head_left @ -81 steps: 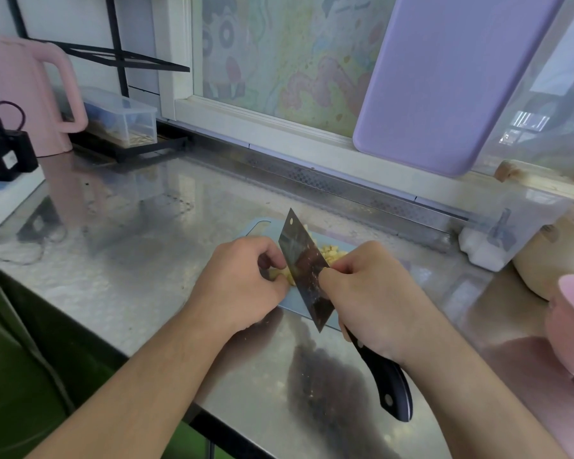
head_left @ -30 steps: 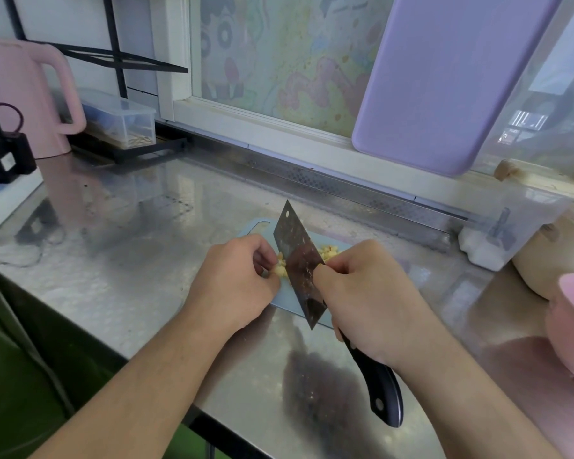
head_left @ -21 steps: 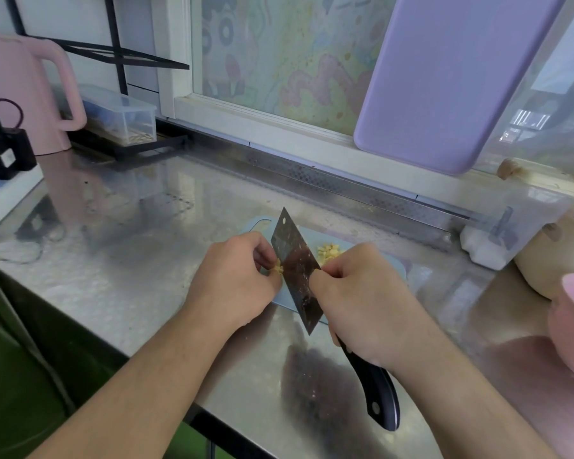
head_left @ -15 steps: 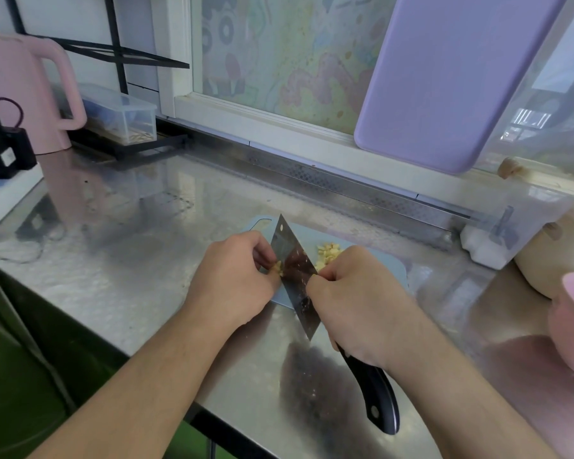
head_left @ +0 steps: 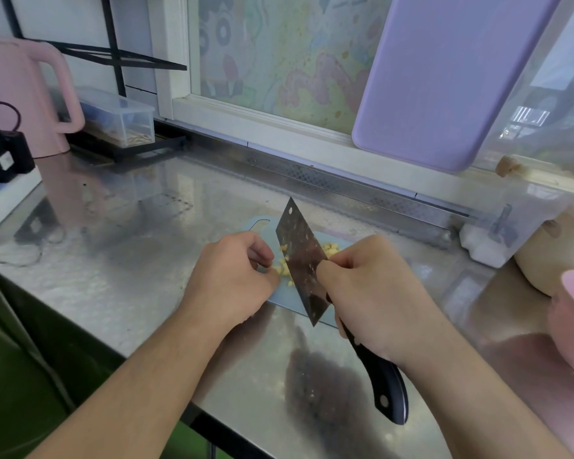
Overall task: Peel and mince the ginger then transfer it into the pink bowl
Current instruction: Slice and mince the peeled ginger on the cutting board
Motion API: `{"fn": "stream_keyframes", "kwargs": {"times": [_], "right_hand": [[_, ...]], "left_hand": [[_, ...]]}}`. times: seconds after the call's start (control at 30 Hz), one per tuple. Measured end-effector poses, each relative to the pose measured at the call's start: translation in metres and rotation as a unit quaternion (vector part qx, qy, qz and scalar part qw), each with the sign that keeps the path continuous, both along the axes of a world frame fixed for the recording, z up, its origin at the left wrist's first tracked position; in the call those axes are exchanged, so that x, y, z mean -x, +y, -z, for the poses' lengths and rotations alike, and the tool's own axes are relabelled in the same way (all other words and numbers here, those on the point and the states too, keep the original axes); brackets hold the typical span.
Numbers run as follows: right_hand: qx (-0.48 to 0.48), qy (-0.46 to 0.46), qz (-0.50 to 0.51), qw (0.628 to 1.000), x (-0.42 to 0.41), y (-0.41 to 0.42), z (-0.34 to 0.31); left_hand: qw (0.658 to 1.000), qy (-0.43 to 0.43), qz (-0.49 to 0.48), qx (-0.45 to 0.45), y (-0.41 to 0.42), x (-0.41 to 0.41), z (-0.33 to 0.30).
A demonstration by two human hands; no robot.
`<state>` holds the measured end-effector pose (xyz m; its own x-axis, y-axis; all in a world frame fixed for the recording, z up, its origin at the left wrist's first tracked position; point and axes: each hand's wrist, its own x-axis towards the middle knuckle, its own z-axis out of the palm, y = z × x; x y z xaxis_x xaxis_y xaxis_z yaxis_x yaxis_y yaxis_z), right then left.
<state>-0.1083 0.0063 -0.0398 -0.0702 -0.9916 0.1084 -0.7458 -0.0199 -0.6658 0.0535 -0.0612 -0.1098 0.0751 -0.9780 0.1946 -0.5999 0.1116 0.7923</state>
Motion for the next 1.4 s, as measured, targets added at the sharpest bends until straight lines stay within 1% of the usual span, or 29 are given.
{"fn": "stream_keyframes", "kwargs": {"times": [0.3, 0.37, 0.53, 0.77, 0.9, 1.03, 1.13, 1.27, 1.4], "right_hand": [[-0.021, 0.018, 0.012, 1.000, -0.008, -0.001, 0.010], [-0.032, 0.020, 0.013, 0.999, -0.011, -0.002, 0.011], [-0.024, 0.070, -0.023, 0.997, -0.015, -0.004, 0.009], [-0.016, 0.022, 0.009, 1.000, -0.002, -0.001, 0.006], [-0.003, 0.016, 0.004, 1.000, -0.001, 0.000, 0.002], [0.002, 0.011, -0.005, 1.000, -0.004, 0.001, 0.004], [-0.006, 0.004, -0.007, 1.000, -0.006, 0.001, 0.005], [-0.010, 0.027, 0.000, 1.000, -0.008, 0.000, 0.010], [-0.024, 0.024, 0.011, 0.999, -0.009, -0.002, 0.013]], "left_hand": [[0.999, 0.013, -0.040, 0.003, 0.000, 0.000, -0.004], [0.999, 0.012, -0.033, 0.002, 0.000, 0.000, -0.004], [1.000, 0.007, 0.007, -0.002, -0.001, 0.000, 0.000], [1.000, 0.008, 0.009, 0.015, -0.005, 0.000, 0.005], [1.000, 0.027, 0.013, 0.008, -0.006, -0.001, 0.005], [0.998, 0.059, -0.009, 0.001, -0.007, -0.001, 0.002], [0.998, 0.059, -0.017, -0.002, -0.007, -0.001, 0.001], [0.999, 0.049, -0.019, 0.002, -0.007, -0.001, 0.000], [0.999, 0.042, -0.019, 0.003, -0.006, -0.002, 0.000]]}}
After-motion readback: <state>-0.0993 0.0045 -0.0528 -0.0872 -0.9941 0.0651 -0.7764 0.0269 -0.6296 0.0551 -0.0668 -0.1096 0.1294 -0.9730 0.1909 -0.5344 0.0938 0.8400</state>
